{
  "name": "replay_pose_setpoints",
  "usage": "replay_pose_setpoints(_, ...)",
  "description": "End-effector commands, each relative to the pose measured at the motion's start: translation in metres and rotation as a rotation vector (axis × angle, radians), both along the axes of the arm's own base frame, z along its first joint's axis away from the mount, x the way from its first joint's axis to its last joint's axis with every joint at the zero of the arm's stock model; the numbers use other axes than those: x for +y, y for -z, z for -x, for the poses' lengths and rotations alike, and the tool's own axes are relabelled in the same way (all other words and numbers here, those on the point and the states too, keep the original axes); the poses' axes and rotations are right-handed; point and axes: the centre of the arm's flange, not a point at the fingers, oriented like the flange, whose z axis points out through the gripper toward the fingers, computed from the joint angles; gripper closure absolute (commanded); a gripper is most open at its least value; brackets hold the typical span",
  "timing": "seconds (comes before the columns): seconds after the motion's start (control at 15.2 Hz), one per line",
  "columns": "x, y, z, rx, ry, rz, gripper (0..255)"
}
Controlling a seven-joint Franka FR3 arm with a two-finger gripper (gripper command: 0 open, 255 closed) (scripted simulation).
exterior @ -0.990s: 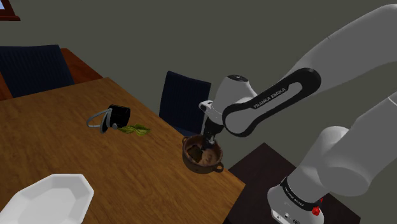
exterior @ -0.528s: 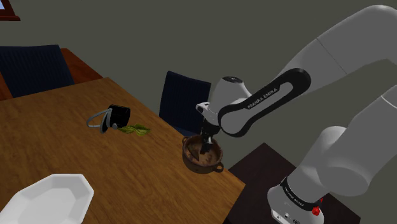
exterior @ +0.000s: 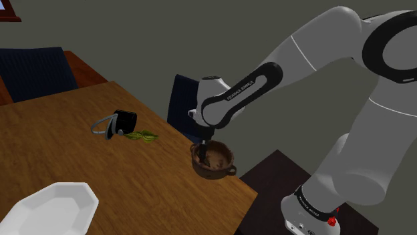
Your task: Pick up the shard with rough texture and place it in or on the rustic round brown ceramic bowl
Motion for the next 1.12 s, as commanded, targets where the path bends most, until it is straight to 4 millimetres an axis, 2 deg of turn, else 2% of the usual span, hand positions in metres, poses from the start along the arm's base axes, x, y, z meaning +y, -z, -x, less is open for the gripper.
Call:
replay_pose_setpoints(0.0, 0.0, 0.0111, 0.002, 0.003, 0.001, 0.001, 0)
replay_pose_setpoints(0.13, 0.0006, 0.0192, 0.0038, 0.003, 0.001, 0.001, 0)
replay_pose_setpoints(0.59, 0.0006, 0.0192, 0.0038, 0.003, 0.001, 0.001, 0)
replay_pose_setpoints(0.66, 0.0024, 0.0197, 0.0024, 0.003, 0.001, 0.001, 255)
replay_pose_setpoints(1.06, 0.0002, 0.0204, 0.0016, 0.003, 0.001, 0.001, 255)
